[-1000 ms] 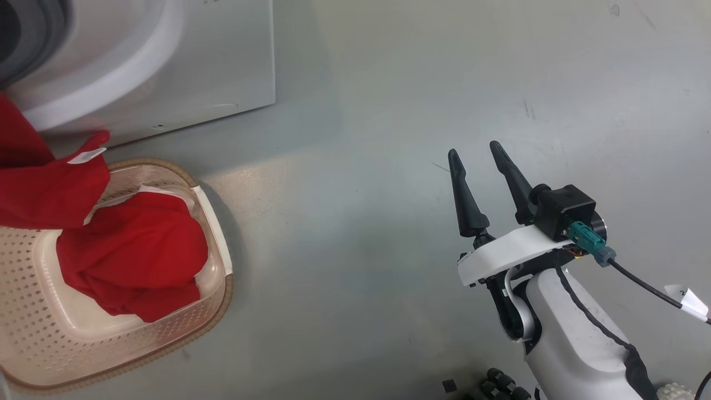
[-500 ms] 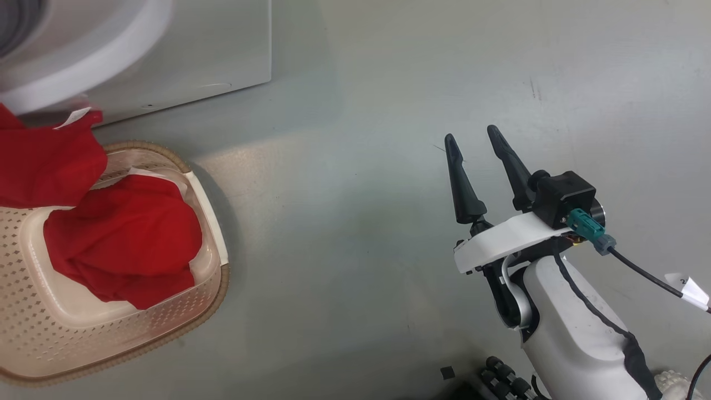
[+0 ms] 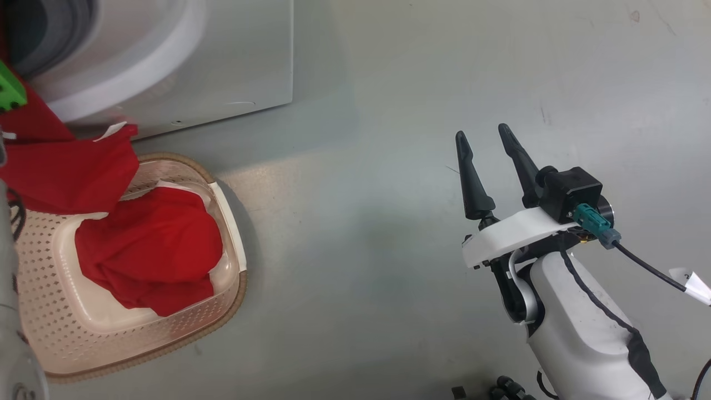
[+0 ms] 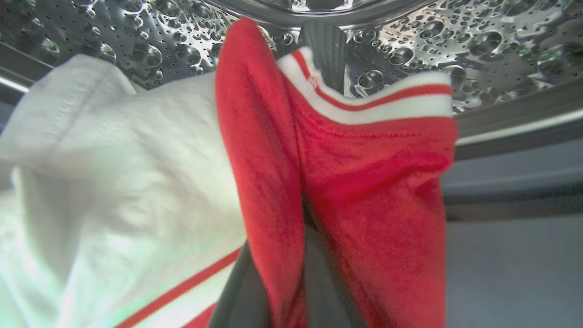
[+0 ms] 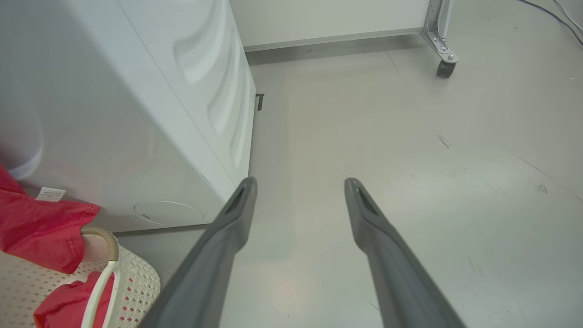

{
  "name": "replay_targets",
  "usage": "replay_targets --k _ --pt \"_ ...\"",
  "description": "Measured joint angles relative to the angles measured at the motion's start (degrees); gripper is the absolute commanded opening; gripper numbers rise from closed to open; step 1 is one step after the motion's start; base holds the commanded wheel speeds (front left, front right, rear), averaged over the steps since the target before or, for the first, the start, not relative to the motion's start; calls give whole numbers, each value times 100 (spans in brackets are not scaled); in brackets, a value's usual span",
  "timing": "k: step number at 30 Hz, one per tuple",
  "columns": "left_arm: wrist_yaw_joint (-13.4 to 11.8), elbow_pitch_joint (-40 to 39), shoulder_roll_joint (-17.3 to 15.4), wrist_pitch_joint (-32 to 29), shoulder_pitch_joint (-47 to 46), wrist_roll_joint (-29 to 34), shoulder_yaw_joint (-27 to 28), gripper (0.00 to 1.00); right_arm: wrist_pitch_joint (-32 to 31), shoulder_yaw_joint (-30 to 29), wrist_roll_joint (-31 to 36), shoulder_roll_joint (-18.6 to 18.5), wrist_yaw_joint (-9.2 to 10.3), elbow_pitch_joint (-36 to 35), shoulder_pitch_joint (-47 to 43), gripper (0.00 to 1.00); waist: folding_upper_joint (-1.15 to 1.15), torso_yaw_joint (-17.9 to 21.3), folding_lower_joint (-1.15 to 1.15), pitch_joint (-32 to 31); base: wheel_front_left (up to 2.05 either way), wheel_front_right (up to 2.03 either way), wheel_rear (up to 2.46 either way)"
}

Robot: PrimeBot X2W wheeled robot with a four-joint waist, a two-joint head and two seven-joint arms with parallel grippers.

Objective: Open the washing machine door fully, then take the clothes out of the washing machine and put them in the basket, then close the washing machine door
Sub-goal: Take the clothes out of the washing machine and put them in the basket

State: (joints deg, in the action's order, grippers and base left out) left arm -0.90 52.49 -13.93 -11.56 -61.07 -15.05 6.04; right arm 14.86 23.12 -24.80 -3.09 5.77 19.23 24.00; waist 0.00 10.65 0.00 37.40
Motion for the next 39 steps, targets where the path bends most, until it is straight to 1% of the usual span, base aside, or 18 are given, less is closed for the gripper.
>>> replay_targets --k 6,13,15,26,34,39 --pt "160 158 245 369 354 -59 -46 0 0 -89 35 -1 -1 146 0 100 0 -131 0 -276 0 0 0" --pt "422 301 478 776 756 -160 -65 0 0 -126 43 -4 -9 257 -57 100 0 -318 0 -622 0 0 0" --pt "475 327 604 968 956 -164 -97 0 0 -165 44 -4 -15 322 -132 100 0 -400 0 -765 0 0 0" --pt "581 465 826 1545 1713 -268 -121 0 0 -269 78 -8 -69 457 -319 100 0 -708 0 -1254 0 0 0" --pt "634 577 902 1729 2203 -303 -199 0 0 -226 78 -10 -163 519 -418 100 0 -898 0 -1482 0 0 0" --pt "661 666 967 1828 2496 -303 -259 0 0 -220 78 -12 -166 523 -425 100 0 -916 0 -1513 0 0 0"
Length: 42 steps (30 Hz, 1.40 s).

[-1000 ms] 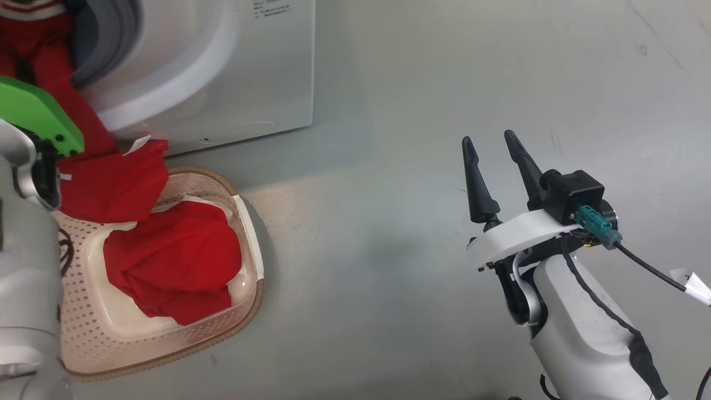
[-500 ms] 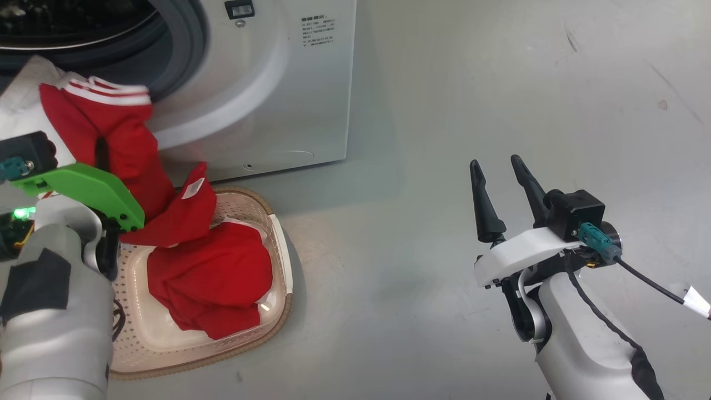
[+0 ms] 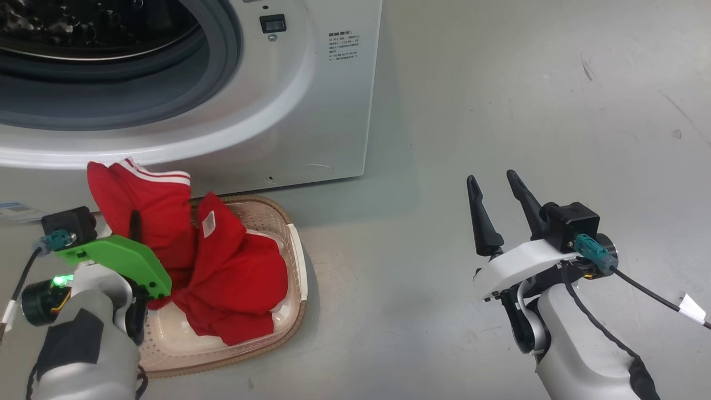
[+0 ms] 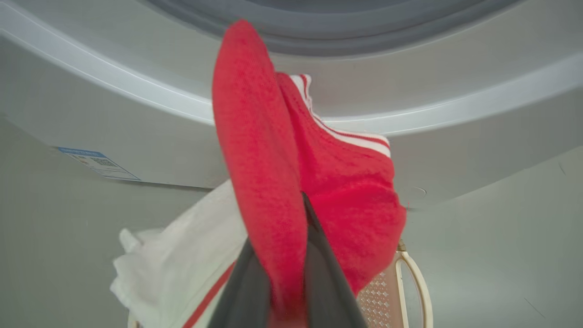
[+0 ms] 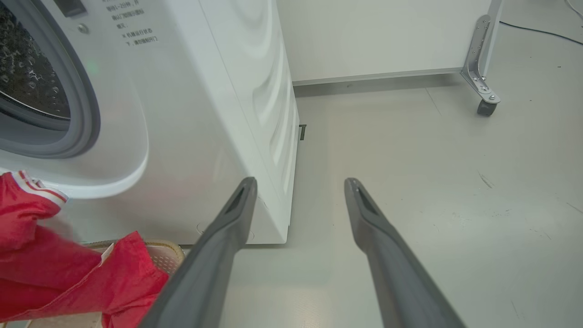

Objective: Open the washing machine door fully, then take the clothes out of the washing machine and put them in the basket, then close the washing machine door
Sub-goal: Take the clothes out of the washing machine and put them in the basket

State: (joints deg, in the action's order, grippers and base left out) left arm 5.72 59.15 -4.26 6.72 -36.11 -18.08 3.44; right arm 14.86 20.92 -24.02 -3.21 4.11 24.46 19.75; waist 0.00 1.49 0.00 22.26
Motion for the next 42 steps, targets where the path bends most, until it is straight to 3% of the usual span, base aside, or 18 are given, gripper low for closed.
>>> replay_targets --k 12,28,39,40,41,42 --pt "47 222 130 115 381 -116 -10 0 0 -48 67 0 7 -110 -4 100 0 89 0 324 0 0 0" --pt "114 244 143 269 252 -233 -45 0 0 -34 148 -1 65 -490 245 100 0 219 0 1212 0 0 0" --pt "119 257 -77 556 92 -190 -201 0 0 -33 130 3 105 -654 499 100 0 434 0 1835 0 0 0" --pt "119 274 -70 580 92 -175 -235 13 0 -64 130 -1 107 -653 499 100 0 461 0 1850 0 0 0" --pt "119 275 -67 605 92 -137 -269 52 0 -97 131 -3 108 -653 499 100 0 482 0 1860 0 0 0" --pt "125 272 -64 645 92 -96 -304 100 0 -120 131 -5 108 -652 499 100 0 494 0 1862 0 0 0"
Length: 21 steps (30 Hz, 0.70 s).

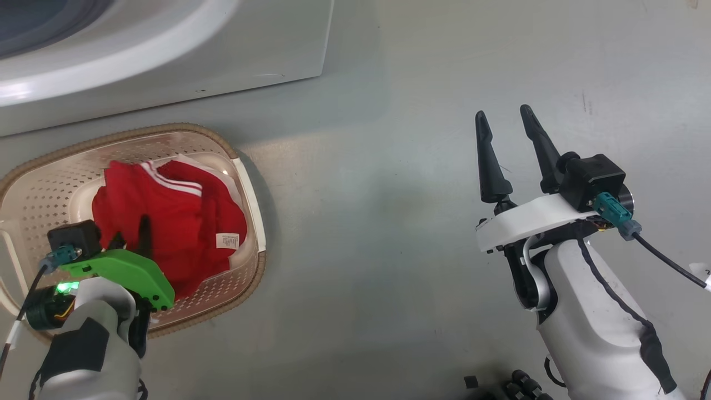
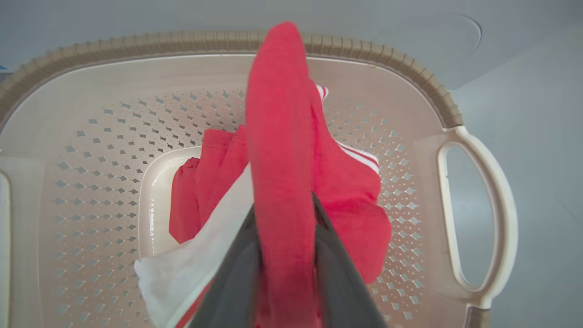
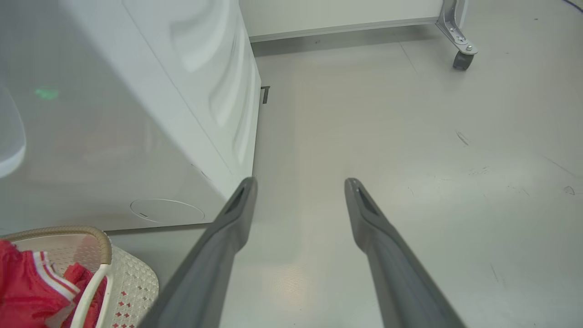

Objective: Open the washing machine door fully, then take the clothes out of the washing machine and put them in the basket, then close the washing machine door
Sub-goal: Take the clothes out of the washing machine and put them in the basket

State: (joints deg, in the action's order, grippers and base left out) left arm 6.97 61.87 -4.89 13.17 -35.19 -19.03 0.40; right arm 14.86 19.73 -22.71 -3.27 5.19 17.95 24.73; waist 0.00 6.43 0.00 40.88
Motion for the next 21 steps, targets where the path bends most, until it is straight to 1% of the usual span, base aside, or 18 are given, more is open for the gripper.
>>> replay_targets --k 7,14,16,21 --pt "23 0 10 76 49 41 -58 100 0 -47 7 2 0 41 -1 100 0 -30 0 -168 0 0 0" --pt "23 -96 45 110 304 51 -185 100 0 -69 7 3 -4 147 -5 100 0 -74 0 -493 0 0 0" --pt "23 -216 59 111 354 47 -219 100 0 -98 8 5 -8 185 -12 100 0 -84 0 -611 0 0 0" --pt "23 -813 69 111 493 40 -201 100 0 -232 9 4 -9 279 -124 100 0 -112 0 -948 0 0 0"
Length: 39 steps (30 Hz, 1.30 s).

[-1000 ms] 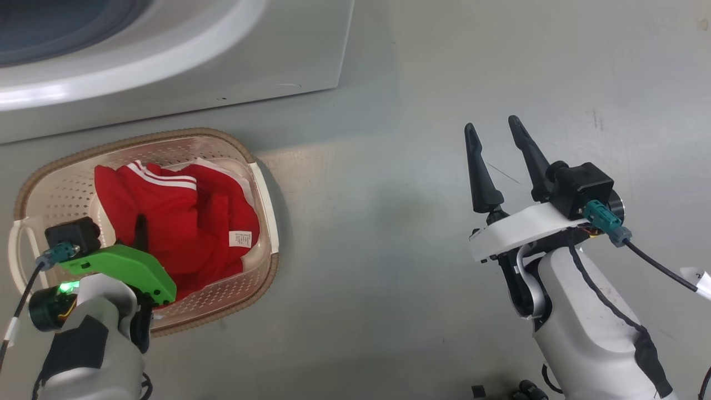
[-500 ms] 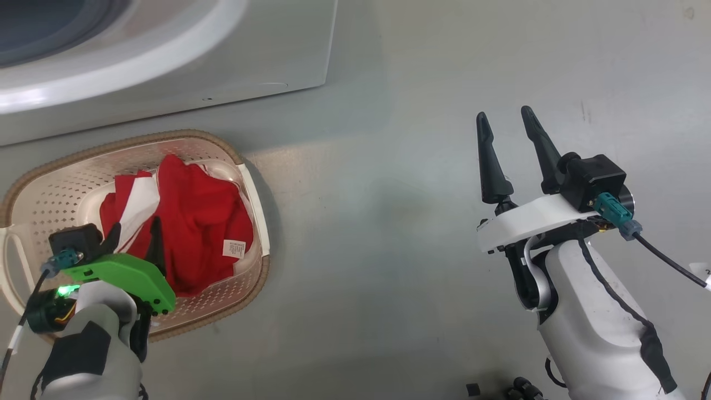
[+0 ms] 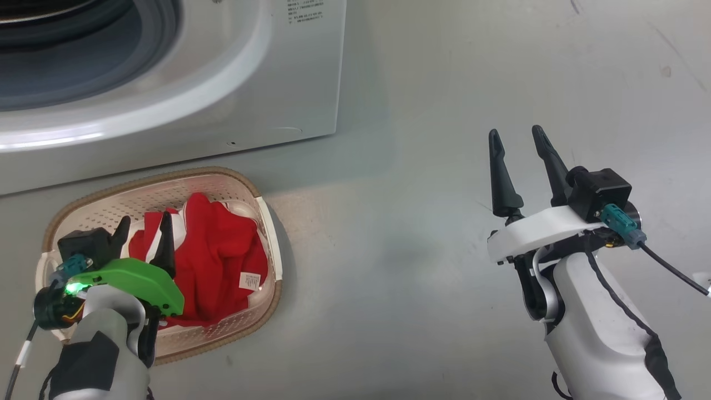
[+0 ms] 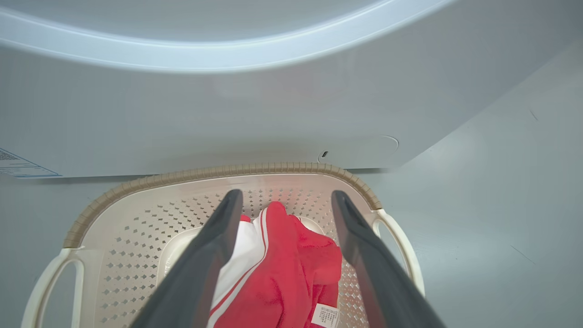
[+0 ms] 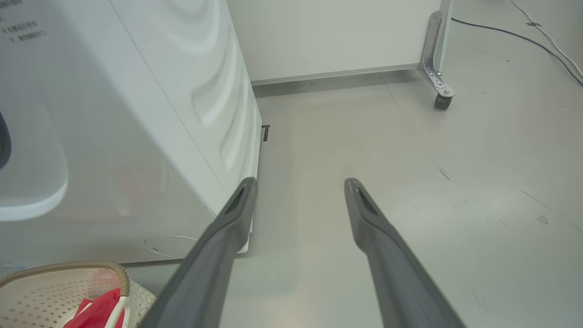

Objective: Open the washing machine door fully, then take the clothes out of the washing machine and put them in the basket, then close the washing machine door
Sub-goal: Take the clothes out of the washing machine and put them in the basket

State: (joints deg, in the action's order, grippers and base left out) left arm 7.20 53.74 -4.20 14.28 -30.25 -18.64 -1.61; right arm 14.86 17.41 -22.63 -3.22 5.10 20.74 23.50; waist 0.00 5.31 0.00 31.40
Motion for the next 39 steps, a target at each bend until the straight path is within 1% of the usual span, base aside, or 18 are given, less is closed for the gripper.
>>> replay_targets --k 4,5,9,11,19,22,28,31,39 --pt "0 -460 -5 0 202 2 -10 100 0 -116 10 1 -44 51 -142 100 0 -33 0 -293 0 0 0" --pt "0 -720 -1 0 315 1 2 100 0 -158 12 2 -49 74 -205 100 0 -51 0 -441 0 0 0" --pt "1 -1238 -2 0 485 2 12 100 0 -197 78 3 -53 73 -305 100 0 -88 0 -745 0 0 0" --pt "1 -1502 0 0 595 11 21 100 0 -250 133 8 -97 71 -345 100 0 -104 0 -897 0 0 0" --pt "1 -2290 9 15 1043 158 -56 100 0 -461 176 0 -103 44 -671 100 0 -163 0 -1495 0 0 0" --pt "1 -2585 8 16 1141 222 -29 100 0 -492 190 5 -151 5 -738 100 0 -185 0 -1688 0 0 0" --pt "1 -3022 -10 16 1421 282 153 100 0 -512 216 9 -165 -75 -817 100 0 -184 0 -1971 0 0 0" --pt "1 -3184 -5 16 1546 347 245 100 0 -549 255 9 -203 -103 -897 100 0 -168 0 -2074 0 0 0" --pt "1 -3523 14 16 1968 417 400 100 0 -667 308 13 -219 -202 -1060 100 0 -158 0 -2340 0 0 0"
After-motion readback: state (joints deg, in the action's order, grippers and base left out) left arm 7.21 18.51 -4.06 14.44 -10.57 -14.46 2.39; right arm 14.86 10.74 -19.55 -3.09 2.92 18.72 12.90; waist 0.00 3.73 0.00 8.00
